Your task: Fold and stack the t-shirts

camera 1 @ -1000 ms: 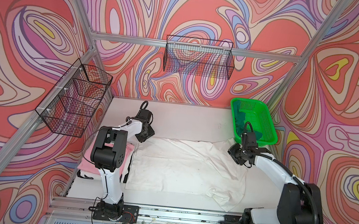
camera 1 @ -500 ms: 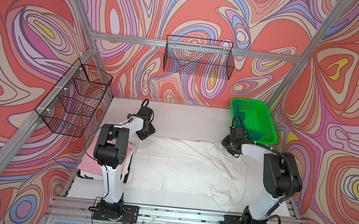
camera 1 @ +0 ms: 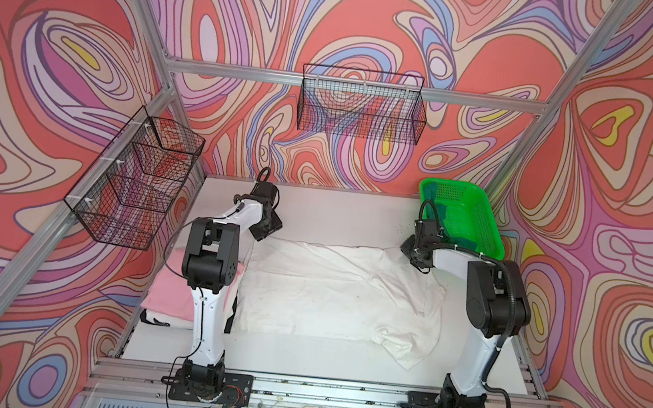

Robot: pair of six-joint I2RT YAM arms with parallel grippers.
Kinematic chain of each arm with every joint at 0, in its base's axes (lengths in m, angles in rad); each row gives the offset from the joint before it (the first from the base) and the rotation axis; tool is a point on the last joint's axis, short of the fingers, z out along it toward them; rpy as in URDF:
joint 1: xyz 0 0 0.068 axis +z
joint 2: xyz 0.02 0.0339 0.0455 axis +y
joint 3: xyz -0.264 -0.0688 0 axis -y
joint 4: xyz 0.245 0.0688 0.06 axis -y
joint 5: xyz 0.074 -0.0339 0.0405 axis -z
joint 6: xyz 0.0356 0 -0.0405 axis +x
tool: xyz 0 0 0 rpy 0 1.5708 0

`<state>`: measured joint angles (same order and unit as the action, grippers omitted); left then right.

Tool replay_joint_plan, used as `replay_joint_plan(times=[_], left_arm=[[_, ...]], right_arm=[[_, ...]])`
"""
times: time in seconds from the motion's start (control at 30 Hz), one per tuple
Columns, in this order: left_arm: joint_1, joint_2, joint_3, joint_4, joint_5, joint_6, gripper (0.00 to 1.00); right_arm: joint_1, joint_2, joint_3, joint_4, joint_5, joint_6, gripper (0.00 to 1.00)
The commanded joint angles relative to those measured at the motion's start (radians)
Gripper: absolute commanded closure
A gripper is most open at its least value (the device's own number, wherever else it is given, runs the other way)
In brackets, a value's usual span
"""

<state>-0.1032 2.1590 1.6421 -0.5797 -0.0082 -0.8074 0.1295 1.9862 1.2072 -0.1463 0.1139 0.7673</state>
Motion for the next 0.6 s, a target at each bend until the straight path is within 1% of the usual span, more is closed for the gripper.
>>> replay_joint_plan(times=[0.0,0.1,0.17,0.23,0.3,0.43,0.53,0.57], left_arm=[[0.007,0.039,0.042,-0.045,-0.005,0.013,0.43],[0.01,0.061,0.09,-0.06,0.01,0.022,0.39],[0.01,0.053,0.104,-0.063,0.028,0.02,0.34],[0.008,0.022,0.101,-0.047,0.08,0.015,0.28],[0.008,-0.029,0.077,-0.031,0.109,0.001,0.24],[0.008,-0.165,0.002,-0.005,0.153,-0.024,0.17],[0.008,-0.284,-0.085,0.009,0.18,-0.058,0.11],[0.008,-0.322,-0.11,0.005,0.176,-0.071,0.07]], right_arm=[[-0.005,0.083,0.041,-0.019,-0.039,-0.037,0.61],[-0.005,0.127,0.118,-0.053,-0.061,-0.049,0.61],[-0.005,0.118,0.133,-0.068,-0.066,-0.04,0.61],[-0.003,0.062,0.11,-0.055,-0.066,-0.027,0.59],[-0.002,-0.009,0.089,-0.046,-0.072,-0.026,0.55],[0.008,-0.167,0.052,-0.071,-0.074,-0.022,0.45],[0.009,-0.303,0.001,-0.13,-0.029,-0.01,0.38],[0.009,-0.339,-0.012,-0.162,-0.009,-0.007,0.34]])
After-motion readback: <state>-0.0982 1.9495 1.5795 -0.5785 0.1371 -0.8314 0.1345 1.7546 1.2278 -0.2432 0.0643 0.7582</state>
